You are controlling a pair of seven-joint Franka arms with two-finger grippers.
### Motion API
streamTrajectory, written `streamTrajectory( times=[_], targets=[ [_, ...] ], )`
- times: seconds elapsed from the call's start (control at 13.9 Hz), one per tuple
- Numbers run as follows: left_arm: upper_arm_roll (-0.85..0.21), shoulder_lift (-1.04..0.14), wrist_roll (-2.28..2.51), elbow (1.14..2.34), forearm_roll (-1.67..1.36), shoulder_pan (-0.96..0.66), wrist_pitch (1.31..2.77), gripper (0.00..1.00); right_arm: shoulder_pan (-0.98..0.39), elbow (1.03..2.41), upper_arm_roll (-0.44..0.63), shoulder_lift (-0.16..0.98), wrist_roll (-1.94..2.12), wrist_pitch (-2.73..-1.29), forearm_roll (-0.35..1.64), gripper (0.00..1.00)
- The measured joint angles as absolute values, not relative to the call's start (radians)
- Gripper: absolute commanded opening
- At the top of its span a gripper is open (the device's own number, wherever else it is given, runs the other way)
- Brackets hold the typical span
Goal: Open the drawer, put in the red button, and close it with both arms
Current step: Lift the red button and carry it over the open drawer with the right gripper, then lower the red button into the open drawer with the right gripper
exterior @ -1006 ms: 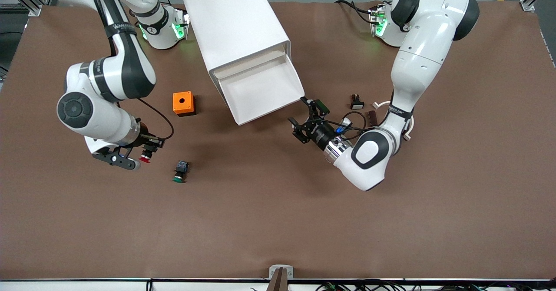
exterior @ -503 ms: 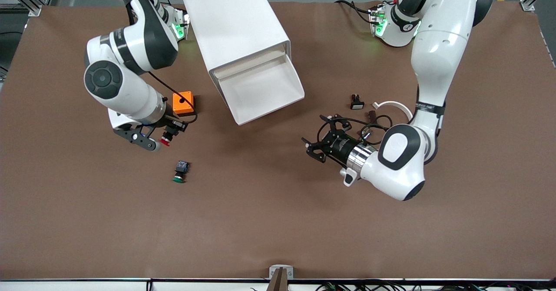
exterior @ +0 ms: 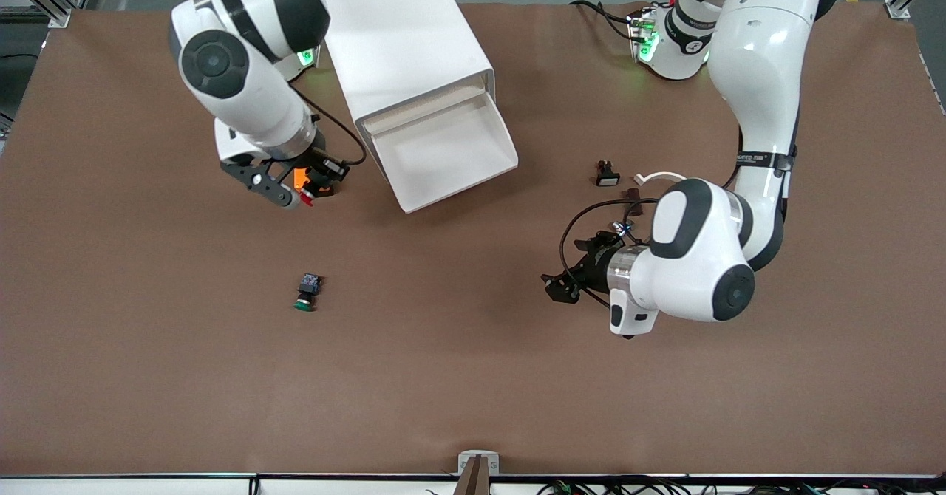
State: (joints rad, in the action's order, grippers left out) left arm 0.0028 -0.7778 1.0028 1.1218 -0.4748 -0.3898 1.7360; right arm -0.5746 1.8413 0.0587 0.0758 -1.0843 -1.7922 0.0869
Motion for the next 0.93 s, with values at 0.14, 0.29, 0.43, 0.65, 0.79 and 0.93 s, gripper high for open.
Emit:
streamTrajectory(
  times=[0.14,0.29,0.43,0.65,0.79,0.93],
  targets=[
    [0.003,-0.778,1.01,1.129,-0.367,-0.438,1.808,0.99,-0.638,1.854,0.058,0.067,-1.194,-1.807,0.088,0.0],
    [0.004,-0.778,1.051,1.133,-0.284,-0.475,1.836,0.99,-0.7,1.873,0.057,0.067,-1.3,-1.858,0.088,0.0],
    [0.004,-0.778,1.078,1.135,-0.248,-0.487,1.843,0.99,-0.755,1.901,0.056,0.067,-1.396,-1.914,0.088,0.0],
    [0.004,-0.778,1.094,1.138,-0.17,-0.499,1.86,0.99,-0.828,1.918,0.056,0.068,-1.523,-1.977,0.088,0.0],
    [0.003,-0.778,1.095,1.142,-0.134,-0.504,1.879,0.99,-0.866,1.925,0.056,0.076,-1.593,-2.017,0.088,0.0],
    [0.003,-0.779,1.095,1.146,-0.115,-0.508,1.892,0.99,-0.896,1.929,0.056,0.1,-1.649,-2.06,0.088,0.0]
  ],
)
